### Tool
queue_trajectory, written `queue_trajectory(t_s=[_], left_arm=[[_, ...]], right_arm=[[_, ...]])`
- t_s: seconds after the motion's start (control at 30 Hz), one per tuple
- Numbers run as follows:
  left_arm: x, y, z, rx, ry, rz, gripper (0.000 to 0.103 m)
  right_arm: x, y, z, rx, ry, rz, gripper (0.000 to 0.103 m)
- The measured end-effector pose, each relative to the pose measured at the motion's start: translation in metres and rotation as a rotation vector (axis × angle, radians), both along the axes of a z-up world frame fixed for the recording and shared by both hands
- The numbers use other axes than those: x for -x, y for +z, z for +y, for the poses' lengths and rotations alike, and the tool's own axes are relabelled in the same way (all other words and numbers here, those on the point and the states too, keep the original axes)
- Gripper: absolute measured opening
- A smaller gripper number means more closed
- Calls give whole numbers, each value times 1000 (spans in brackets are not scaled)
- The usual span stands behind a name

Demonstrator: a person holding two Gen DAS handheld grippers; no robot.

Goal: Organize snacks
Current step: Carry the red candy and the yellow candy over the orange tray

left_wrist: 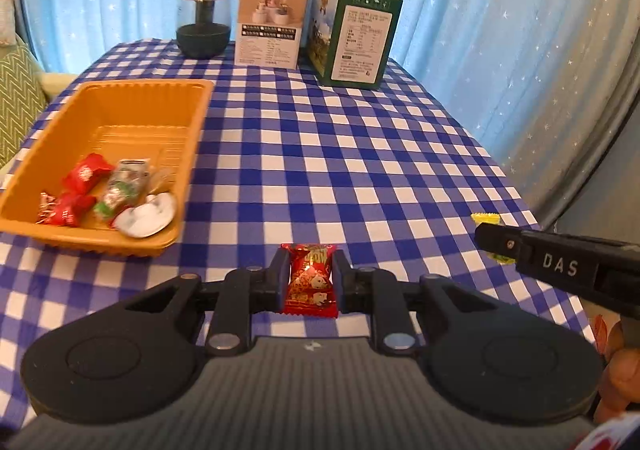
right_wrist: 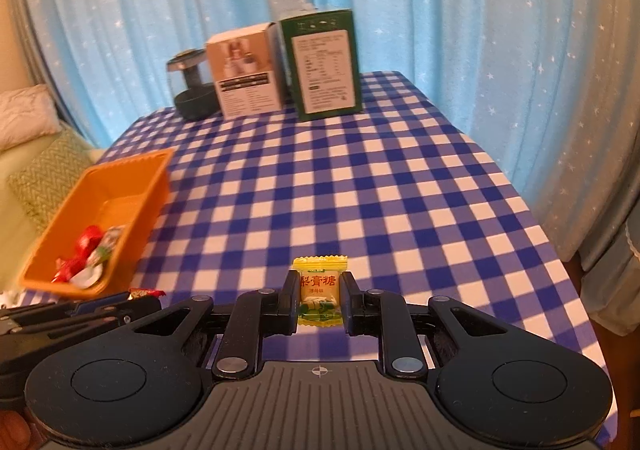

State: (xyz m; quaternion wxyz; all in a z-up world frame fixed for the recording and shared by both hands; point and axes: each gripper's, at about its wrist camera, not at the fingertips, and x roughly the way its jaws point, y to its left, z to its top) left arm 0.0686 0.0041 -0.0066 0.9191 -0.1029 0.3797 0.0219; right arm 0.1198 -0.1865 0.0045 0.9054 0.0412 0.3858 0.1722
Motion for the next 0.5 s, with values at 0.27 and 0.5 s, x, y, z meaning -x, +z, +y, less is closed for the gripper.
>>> queue_trajectory(t_s=[0.27, 0.5], left_arm=[[38, 21, 13, 17, 19, -35, 19], [58, 33, 32, 0, 50, -53, 19]], right_arm=[[32, 16, 13, 3, 42, -30, 21], [47, 23, 31, 3, 89, -42, 21]])
